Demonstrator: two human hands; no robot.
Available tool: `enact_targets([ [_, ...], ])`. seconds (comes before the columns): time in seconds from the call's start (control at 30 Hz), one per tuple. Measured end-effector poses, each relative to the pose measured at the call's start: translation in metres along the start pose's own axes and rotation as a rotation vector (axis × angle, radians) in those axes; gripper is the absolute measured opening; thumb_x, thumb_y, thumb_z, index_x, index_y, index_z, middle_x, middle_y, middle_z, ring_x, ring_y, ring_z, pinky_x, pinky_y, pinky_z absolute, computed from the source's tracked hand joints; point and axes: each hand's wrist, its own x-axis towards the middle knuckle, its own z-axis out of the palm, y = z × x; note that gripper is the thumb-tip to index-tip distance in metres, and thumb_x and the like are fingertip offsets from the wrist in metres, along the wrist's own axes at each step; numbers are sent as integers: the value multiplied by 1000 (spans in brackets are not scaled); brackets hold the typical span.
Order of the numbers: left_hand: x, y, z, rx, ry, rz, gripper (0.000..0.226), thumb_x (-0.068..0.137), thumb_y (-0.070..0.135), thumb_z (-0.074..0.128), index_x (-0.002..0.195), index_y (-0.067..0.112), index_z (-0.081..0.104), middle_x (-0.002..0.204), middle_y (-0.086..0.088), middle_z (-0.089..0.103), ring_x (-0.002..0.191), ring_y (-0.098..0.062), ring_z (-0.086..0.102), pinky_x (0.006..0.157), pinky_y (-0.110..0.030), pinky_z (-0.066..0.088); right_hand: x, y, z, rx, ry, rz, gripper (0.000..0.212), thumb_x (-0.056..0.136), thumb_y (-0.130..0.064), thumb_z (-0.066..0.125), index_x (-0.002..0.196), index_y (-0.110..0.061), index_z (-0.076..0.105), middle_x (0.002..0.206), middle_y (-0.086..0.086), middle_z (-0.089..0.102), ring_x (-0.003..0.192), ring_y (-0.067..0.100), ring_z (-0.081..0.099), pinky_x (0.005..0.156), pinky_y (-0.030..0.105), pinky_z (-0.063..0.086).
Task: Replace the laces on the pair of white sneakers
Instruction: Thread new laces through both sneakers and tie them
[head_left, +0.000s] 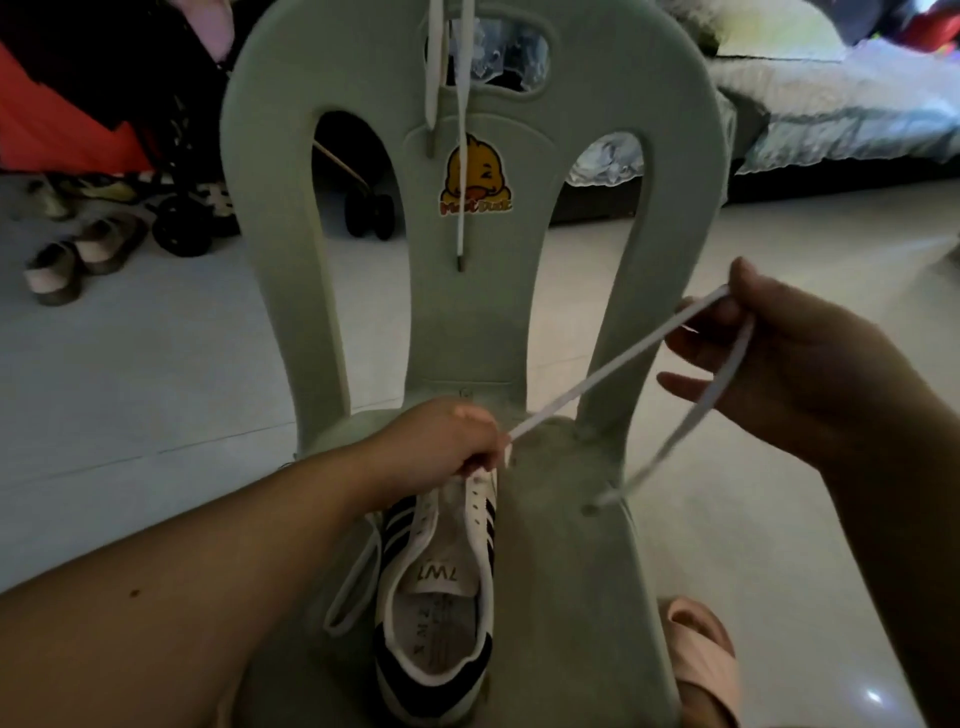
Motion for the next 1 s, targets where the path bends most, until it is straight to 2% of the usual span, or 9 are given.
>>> enact_targets([
  [0.1,7,-9,-3,255,16,-92,32,92,19,50,61,17,53,57,5,47,51,-5,42,50,-20,35,-3,-6,-9,162,156,-30,38,76,-45,51,45,-24,54,76,-8,67,79,8,69,84,45,41],
  [0.27,9,-12,-4,541,-49,-179,31,92,29,50,62,24,58,64,6,56,60,-7,51,60,-22,43,-4,-6,-9,175,181,-37,40,77,-49,49,48,-23,58,88,-6,72,88,10,69,85,47,43],
  [0.37,4,-1,-3,387,114,-38,14,90,28,56,94,31,69,90,15,64,79,0,57,68,-18,46,-5,1,4,-114,122,55,32,75,-42,50,70,-13,62,83,3,72,88,19,68,81,41,47],
  [0.43,3,12,-1,134,195,100,25,93,21,54,114,31,63,99,22,59,83,13,53,67,-6,42,-4,10,16,-349,17,114,35,75,-43,51,76,-9,60,76,6,64,80,23,60,81,41,50],
  [0.57,-8,45,10,-329,43,205,20,95,31,46,101,26,65,57,17,53,46,4,46,45,-9,34,0,25,37,-701,-92,132,39,87,-43,52,85,-6,65,83,20,60,79,36,55,85,50,50],
  [0.67,-7,46,15,-264,70,210,20,94,26,50,100,13,64,69,10,60,45,8,48,44,-5,34,2,30,40,-739,-76,113,42,93,-40,49,93,-2,66,97,26,63,96,43,59,92,53,49],
  [0.83,3,32,8,-66,132,82,14,89,31,61,76,25,64,68,10,65,63,-3,58,58,-19,44,0,29,37,-677,-151,167,52,79,-51,48,84,-1,62,76,13,56,75,25,53,80,45,51],
  [0.9,5,23,1,42,129,10,14,90,31,60,76,27,63,73,8,65,68,-8,59,62,-23,45,-1,25,32,-531,-117,196,40,74,-49,49,70,-10,58,66,3,52,67,19,48,72,37,46],
  [1.0,5,11,-8,192,123,-68,14,89,32,62,76,27,64,74,8,64,65,-5,57,58,-23,42,-2,20,22,-305,-83,200,31,74,-43,54,66,-14,61,68,3,53,71,20,49,79,38,46],
])
